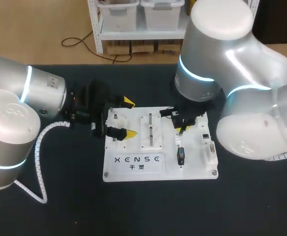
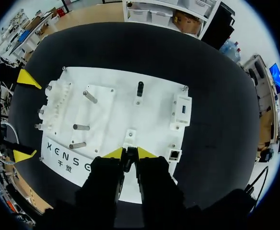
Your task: Insert the Ethernet cable into its matching sockets.
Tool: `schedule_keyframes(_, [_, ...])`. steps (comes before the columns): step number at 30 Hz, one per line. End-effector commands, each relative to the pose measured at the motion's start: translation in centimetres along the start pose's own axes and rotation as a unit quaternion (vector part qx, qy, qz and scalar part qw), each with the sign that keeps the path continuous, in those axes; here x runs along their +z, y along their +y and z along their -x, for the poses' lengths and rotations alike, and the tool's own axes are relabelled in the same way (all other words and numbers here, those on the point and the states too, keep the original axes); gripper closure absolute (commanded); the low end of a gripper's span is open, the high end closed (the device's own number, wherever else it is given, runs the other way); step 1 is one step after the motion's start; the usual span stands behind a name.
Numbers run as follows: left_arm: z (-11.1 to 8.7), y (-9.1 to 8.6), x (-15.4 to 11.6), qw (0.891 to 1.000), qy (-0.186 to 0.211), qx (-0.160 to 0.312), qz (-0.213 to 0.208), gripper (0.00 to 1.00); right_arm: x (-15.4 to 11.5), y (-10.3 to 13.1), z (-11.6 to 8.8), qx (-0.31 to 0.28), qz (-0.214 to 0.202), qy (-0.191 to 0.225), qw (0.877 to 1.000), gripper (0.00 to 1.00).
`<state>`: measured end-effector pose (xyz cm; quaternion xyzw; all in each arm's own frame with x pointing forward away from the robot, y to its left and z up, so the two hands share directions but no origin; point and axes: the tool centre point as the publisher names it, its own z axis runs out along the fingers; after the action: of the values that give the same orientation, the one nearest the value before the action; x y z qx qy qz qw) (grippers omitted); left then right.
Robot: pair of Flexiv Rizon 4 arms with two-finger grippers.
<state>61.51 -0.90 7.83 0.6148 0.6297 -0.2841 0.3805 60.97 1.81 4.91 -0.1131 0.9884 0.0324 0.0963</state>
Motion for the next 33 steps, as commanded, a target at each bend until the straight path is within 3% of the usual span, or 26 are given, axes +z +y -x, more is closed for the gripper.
schedule_keyframes(1, [-0.2, -0.1, 0.0, 1.0, -0.003, 0.001, 0.002, 0.0, -0.8, -1.3, -0.7, 0.002, -0.004, -0.01, 1.0, 1.0])
schedule_keyframes(14, [-0.2, -0.1, 0.0, 1.0, -0.003, 0.001, 0.002, 0.0, 0.1, -5.5, -0.9, 0.04, -0.041, -0.017, 0.998, 1.0])
schedule_keyframes(33, [-0.2, -0.1, 0.0, 1.0, -0.003, 0.001, 0.002, 0.0, 0.7, -6.9, -1.5, 0.053, -0.059, -0.022, 0.997, 1.0])
